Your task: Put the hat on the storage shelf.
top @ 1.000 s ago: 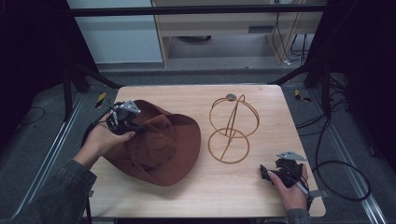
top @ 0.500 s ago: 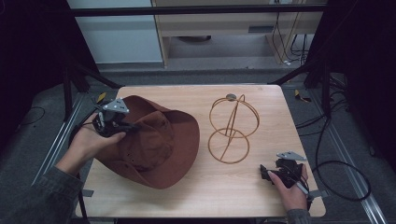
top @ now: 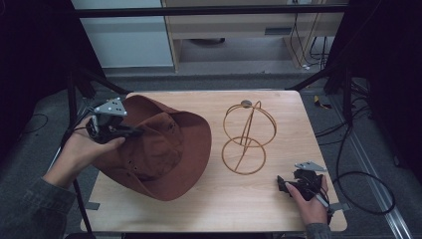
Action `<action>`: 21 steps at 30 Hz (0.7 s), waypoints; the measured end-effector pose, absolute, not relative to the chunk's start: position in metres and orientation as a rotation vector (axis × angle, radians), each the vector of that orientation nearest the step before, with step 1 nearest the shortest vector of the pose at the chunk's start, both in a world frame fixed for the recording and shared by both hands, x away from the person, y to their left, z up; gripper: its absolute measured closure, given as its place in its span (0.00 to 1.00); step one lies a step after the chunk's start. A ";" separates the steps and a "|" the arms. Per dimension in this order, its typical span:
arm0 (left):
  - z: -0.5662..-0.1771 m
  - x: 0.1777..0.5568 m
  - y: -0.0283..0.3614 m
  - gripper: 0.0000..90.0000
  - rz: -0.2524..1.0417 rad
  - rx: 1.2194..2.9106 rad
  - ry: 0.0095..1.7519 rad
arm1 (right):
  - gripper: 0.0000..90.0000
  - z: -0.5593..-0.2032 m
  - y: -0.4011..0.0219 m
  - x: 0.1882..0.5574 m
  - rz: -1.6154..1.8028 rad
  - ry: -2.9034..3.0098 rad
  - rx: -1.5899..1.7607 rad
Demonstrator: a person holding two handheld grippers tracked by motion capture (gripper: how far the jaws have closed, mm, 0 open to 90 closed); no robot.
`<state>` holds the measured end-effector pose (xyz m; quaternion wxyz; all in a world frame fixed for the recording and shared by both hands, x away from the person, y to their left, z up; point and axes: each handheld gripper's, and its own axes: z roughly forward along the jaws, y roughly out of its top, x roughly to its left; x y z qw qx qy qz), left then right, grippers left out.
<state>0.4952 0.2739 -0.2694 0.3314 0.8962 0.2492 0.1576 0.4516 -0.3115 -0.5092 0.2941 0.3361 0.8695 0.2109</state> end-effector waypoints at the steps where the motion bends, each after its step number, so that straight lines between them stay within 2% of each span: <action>1: -0.267 0.494 0.274 0.98 0.419 2.338 0.649 | 0.00 -0.509 -0.311 0.452 0.562 2.315 0.895; 11: -0.241 0.485 0.280 0.98 0.441 2.283 0.620 | 0.00 -0.509 -0.312 0.452 0.561 2.315 0.895; 21: -0.216 0.479 0.269 0.98 0.484 2.249 0.570 | 0.01 -0.509 -0.311 0.452 0.562 2.315 0.895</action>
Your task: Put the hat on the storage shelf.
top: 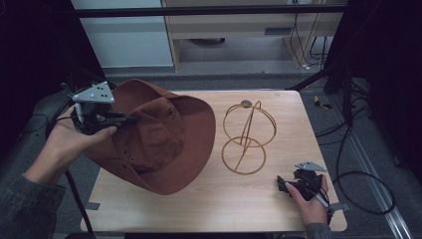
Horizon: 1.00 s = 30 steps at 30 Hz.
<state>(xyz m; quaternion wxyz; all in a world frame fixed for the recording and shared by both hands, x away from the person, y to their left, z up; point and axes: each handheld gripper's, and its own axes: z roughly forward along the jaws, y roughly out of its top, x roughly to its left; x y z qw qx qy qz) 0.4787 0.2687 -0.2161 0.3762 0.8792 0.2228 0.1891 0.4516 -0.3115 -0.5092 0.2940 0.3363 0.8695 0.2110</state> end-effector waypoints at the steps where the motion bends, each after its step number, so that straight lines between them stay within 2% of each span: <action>1: -0.216 0.479 0.269 0.98 0.484 2.249 0.570 | 0.01 -0.509 -0.311 0.452 0.562 2.315 0.895; 9: -0.198 0.478 0.258 0.98 0.515 2.234 0.539 | 0.01 -0.509 -0.312 0.452 0.561 2.315 0.895; 30: -0.161 0.483 0.188 0.98 0.575 2.253 0.397 | 0.01 -0.509 -0.311 0.452 0.562 2.315 0.896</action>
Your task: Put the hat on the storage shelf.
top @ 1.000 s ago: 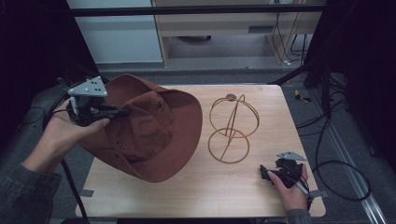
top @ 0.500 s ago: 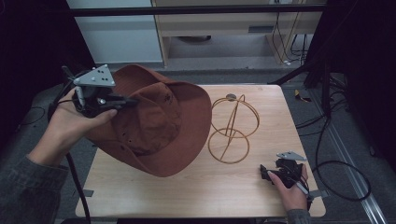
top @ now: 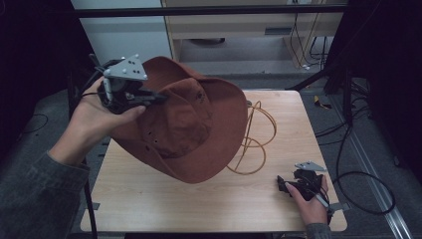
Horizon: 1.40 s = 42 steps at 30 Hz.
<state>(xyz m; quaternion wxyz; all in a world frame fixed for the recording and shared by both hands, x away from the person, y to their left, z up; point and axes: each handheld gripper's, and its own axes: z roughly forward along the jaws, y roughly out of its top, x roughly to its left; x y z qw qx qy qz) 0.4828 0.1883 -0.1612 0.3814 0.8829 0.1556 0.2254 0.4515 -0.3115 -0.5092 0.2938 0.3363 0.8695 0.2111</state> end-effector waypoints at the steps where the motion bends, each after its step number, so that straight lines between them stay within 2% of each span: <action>1: -0.161 0.483 0.188 0.98 0.575 2.253 0.397 | 0.01 -0.509 -0.311 0.452 0.562 2.315 0.896; 17: -0.159 0.506 0.121 0.98 0.550 2.287 0.314 | 0.00 -0.509 -0.311 0.452 0.564 2.314 0.895; 42: -0.168 0.514 0.060 0.98 0.523 2.316 0.244 | 0.00 -0.509 -0.311 0.452 0.564 2.316 0.895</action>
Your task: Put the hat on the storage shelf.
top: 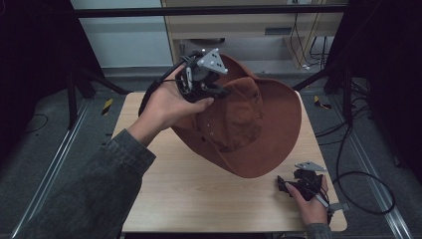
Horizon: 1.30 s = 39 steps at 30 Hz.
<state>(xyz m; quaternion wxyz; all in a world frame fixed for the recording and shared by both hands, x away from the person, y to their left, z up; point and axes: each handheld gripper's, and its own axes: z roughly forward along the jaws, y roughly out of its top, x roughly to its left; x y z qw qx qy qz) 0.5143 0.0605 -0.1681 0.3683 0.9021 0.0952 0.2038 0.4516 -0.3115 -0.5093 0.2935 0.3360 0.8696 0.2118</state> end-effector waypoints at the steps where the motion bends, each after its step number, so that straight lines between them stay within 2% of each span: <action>1: -0.168 0.514 0.060 0.98 0.523 2.316 0.244 | 0.01 -0.509 -0.312 0.452 0.564 2.316 0.895; 21: -0.178 0.530 0.015 0.98 0.483 2.334 0.222 | 0.01 -0.509 -0.312 0.451 0.565 2.318 0.894; 39: -0.197 0.549 0.000 0.98 0.445 2.369 0.256 | 0.01 -0.508 -0.313 0.452 0.561 2.323 0.877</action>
